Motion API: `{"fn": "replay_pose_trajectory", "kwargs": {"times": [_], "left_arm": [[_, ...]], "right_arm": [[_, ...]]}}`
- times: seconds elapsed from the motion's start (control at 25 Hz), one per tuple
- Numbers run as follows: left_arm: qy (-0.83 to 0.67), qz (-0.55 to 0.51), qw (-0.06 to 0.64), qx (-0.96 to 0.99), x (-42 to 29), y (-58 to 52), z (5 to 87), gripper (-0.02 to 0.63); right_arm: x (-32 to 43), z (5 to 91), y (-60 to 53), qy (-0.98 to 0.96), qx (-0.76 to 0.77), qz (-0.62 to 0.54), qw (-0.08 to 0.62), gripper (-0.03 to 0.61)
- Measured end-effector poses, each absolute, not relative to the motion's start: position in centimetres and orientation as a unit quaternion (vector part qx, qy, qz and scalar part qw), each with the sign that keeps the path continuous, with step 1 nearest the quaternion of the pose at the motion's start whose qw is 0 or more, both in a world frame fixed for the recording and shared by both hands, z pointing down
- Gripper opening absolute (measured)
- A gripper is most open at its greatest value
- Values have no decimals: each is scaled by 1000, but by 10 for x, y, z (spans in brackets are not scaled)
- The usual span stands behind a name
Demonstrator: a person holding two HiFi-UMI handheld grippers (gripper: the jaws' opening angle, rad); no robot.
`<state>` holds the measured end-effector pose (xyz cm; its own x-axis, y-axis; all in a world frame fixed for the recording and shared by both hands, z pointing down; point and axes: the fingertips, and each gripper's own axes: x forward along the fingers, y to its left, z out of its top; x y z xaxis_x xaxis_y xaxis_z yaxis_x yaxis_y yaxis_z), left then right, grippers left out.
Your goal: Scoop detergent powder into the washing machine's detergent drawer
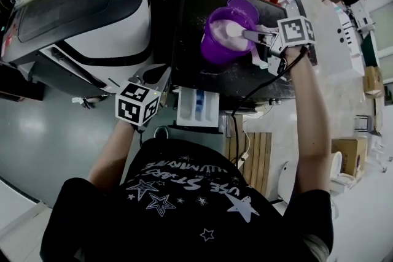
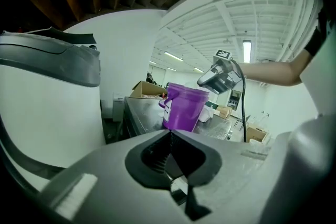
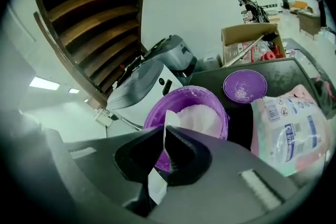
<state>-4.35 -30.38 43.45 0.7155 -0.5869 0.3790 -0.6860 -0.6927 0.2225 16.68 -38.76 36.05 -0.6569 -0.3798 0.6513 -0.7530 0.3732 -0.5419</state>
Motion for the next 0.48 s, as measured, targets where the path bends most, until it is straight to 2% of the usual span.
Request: {"fn": "replay_pose_trajectory", "kwargs": {"times": [0.48], "left_arm": [[-358, 144, 164, 908, -28, -277, 427, 0]], "right_arm": [[157, 326, -353, -830, 332, 448, 2, 37]]}}
